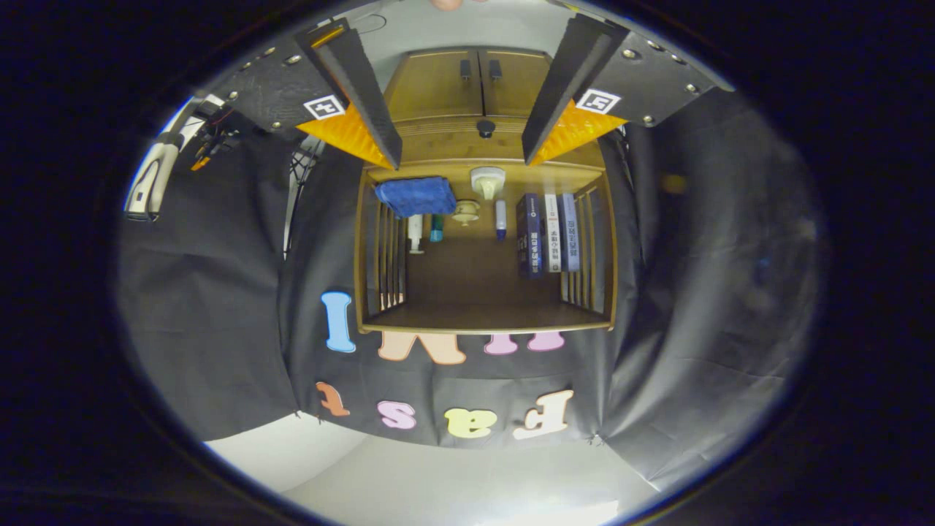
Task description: Pull open the drawer, take out the items inside it, and place them on the countertop above the cabinet.
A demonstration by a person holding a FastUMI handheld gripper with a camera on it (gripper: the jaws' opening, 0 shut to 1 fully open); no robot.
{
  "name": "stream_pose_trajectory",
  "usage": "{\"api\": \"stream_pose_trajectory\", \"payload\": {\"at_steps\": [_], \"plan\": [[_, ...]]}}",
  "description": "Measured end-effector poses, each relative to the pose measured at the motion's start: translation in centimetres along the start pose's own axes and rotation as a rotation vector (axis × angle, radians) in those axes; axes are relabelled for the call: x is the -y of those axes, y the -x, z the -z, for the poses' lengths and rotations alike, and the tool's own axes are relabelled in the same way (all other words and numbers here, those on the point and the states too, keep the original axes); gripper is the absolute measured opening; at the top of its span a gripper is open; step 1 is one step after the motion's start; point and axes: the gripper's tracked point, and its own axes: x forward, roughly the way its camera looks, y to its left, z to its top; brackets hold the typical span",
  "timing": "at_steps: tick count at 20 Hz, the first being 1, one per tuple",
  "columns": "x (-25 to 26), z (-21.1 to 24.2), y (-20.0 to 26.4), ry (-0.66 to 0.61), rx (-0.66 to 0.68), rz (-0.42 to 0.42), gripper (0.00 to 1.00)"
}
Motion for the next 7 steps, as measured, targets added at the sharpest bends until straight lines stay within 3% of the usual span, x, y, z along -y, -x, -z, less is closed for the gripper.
{"api": "stream_pose_trajectory", "payload": {"at_steps": [7], "plan": [[0.24, 0.01, -0.13, 0.007, 0.005, 0.004, 0.99]]}}
